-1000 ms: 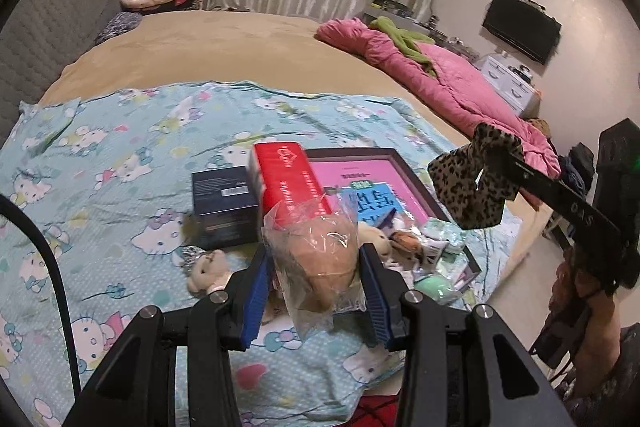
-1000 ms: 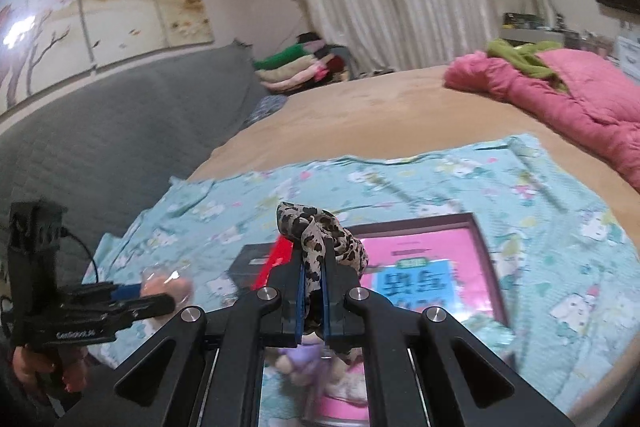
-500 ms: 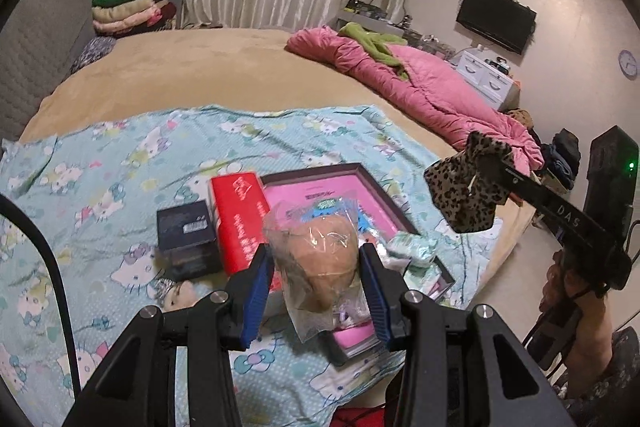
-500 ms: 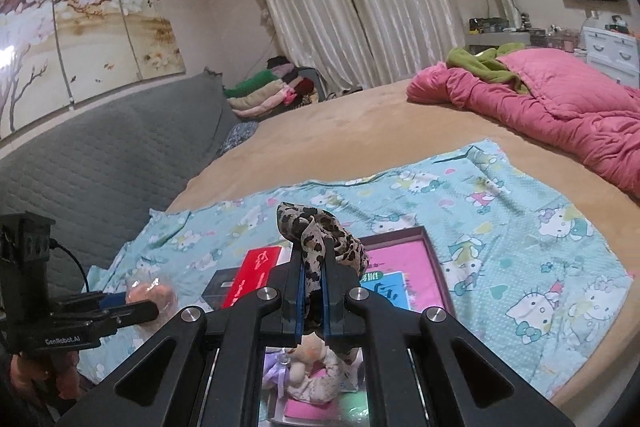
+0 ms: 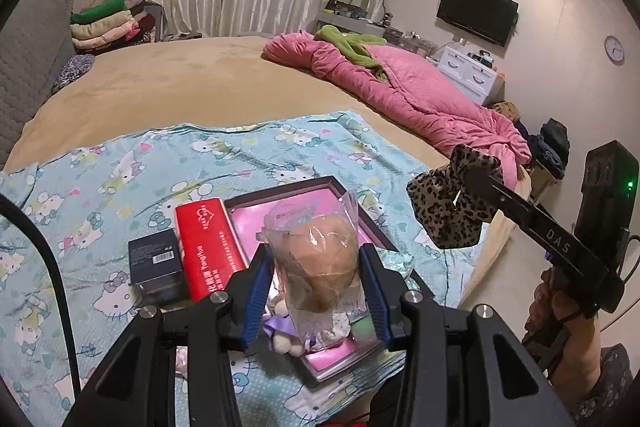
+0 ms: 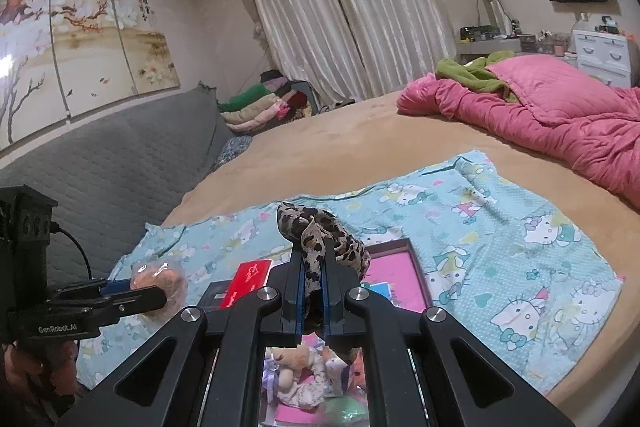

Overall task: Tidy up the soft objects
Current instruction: 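Lift the scrunchie and bagged ball in both grippers and carry them over the pink tray, then lower the bagged ball with the left gripper while the right lowers the scrunchie onto the tray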

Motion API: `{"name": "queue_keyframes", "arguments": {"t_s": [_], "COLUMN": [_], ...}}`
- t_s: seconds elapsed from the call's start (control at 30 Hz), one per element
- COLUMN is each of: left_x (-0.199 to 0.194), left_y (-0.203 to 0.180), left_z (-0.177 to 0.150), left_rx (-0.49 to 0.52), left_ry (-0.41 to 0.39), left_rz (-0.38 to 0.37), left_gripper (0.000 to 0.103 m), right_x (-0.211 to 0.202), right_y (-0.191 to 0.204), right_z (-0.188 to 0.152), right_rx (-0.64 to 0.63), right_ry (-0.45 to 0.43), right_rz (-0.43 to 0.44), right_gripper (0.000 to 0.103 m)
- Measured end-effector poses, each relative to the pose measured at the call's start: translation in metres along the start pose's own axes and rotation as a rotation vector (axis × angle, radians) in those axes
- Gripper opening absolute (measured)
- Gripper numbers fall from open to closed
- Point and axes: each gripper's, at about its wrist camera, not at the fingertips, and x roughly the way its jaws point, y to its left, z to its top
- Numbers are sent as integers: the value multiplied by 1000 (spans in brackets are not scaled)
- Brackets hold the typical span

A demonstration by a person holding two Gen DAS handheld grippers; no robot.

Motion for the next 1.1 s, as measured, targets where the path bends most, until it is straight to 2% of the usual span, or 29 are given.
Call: {"name": "queue_keyframes", "arguments": {"t_s": [0.47, 1.1], "left_x": [37, 86], "left_y": [-18, -28], "left_z": [1, -22], "left_rx": [13, 23], "left_ry": [53, 159], "left_rz": [-15, -2], "left_gripper": [44, 44], "right_x": [-1, 27], "right_y": [-14, -21], "right_z": [-9, -35], "right_rx": [16, 11], "right_ry": [0, 79], "right_rz": [-14, -23], "right_gripper": [6, 6]}}
